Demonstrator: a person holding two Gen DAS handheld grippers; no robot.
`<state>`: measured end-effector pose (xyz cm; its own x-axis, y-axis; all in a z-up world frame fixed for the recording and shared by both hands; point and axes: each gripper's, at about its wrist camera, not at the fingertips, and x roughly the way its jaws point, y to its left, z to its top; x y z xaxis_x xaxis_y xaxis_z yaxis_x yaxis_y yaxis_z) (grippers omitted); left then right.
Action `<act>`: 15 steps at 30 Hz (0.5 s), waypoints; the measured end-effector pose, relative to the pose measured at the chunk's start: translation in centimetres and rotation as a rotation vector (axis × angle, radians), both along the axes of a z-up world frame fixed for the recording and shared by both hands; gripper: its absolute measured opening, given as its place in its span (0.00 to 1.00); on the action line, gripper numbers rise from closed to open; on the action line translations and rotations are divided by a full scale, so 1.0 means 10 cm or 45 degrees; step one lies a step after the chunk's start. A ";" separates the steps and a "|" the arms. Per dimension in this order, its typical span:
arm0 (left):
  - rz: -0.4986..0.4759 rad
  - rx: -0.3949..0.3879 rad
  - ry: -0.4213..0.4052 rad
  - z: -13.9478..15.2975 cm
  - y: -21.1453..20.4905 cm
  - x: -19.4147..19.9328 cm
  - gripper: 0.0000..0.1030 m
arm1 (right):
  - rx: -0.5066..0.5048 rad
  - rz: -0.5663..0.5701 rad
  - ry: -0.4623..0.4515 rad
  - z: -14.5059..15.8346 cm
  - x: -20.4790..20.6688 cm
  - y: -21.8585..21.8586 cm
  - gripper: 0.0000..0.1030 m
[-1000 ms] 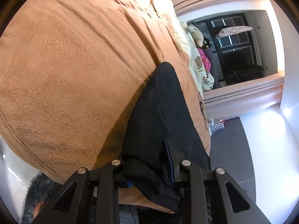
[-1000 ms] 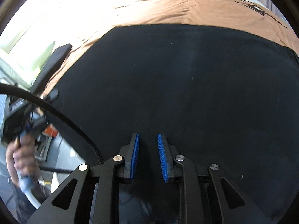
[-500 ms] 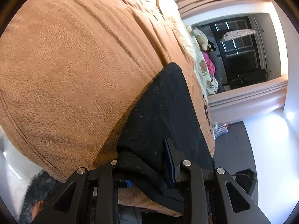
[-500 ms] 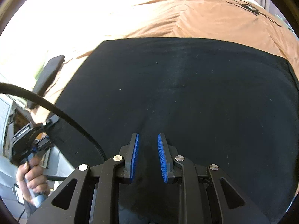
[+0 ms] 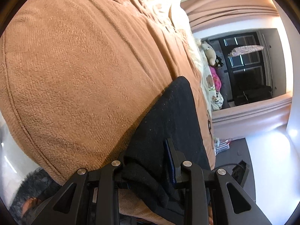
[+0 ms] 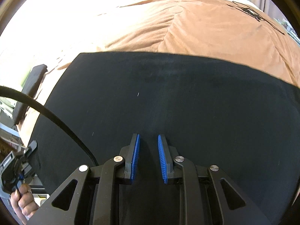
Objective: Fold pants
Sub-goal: 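Lift the trouser corner with the left gripper while the right gripper holds the edge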
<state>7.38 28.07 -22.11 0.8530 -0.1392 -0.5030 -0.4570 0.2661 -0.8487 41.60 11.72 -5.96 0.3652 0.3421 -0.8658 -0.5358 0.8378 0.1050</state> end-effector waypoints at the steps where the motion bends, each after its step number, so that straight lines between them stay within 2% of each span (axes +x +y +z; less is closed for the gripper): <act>1: 0.003 0.004 0.005 0.01 0.00 0.01 0.28 | -0.013 -0.013 -0.001 0.00 0.04 0.01 0.14; 7: 0.025 0.014 0.024 0.01 0.01 0.03 0.28 | -0.046 -0.035 0.012 -0.07 0.27 0.19 0.12; 15: 0.026 0.019 0.040 0.02 0.07 0.07 0.28 | -0.059 -0.066 0.002 -0.07 0.51 0.22 0.10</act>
<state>8.04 28.74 -21.87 0.8395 -0.1143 -0.5311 -0.4885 0.2690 -0.8300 46.68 13.93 -6.70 0.3801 0.2823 -0.8808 -0.4913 0.8685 0.0664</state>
